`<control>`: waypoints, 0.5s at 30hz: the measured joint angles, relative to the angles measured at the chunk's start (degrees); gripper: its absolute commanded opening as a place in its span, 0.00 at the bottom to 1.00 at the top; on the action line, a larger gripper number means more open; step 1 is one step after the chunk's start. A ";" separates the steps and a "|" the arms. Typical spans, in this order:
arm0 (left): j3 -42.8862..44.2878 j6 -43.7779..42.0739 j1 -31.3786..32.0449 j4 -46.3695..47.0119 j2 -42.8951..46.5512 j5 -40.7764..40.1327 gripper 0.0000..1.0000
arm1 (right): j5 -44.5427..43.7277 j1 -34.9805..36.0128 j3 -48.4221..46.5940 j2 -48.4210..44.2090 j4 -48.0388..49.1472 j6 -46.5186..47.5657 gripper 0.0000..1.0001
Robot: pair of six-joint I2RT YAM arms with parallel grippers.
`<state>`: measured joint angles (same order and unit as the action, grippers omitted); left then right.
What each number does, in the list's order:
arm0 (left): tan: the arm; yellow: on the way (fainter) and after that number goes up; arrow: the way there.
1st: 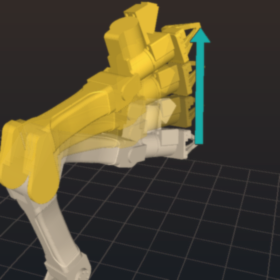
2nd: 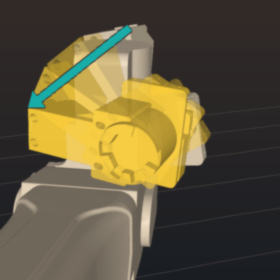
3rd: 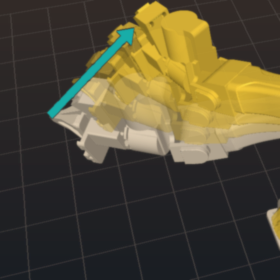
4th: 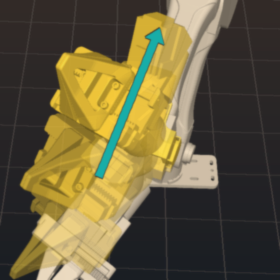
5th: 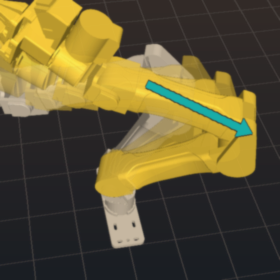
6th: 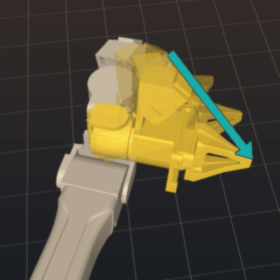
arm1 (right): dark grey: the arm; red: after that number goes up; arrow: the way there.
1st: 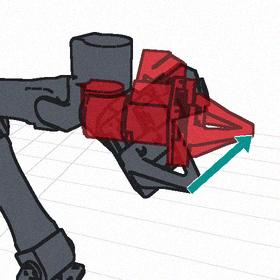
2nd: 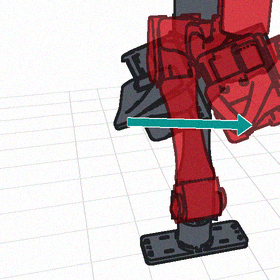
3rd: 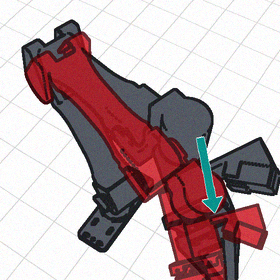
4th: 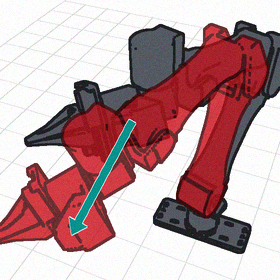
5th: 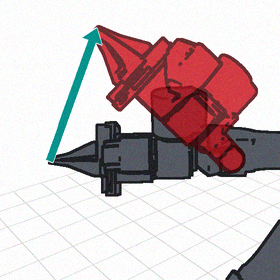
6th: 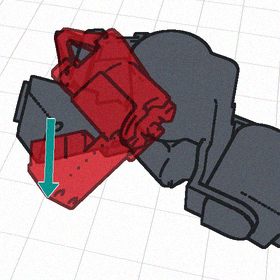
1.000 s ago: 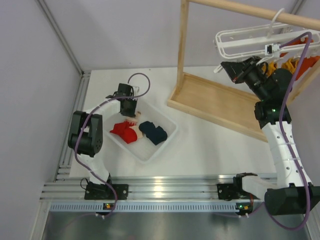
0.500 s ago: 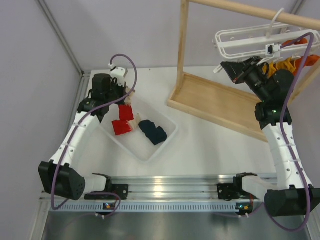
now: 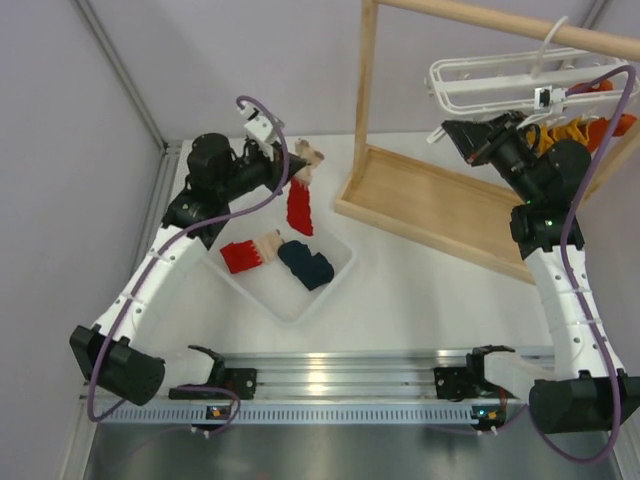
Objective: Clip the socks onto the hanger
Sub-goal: Pick up the sock from the bin, then clamp the sock onto the hanger.
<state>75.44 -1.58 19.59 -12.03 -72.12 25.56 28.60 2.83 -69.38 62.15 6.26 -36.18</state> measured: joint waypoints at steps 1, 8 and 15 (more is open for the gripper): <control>0.42 0.20 1.53 1.81 -0.46 0.76 0.00 | 0.00 0.00 0.00 0.00 0.42 -0.22 0.00; 4.20 2.23 13.20 15.69 -8.41 4.02 0.00 | 0.02 0.00 -0.02 0.07 2.43 -1.92 0.00; 4.92 3.21 19.41 26.69 -18.08 4.39 0.00 | 0.61 0.00 -0.04 0.63 3.69 -3.06 0.00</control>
<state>80.36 1.63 39.00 14.66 -90.19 29.95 29.21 2.83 -69.43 62.78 9.96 -39.24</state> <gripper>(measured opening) 0.046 0.052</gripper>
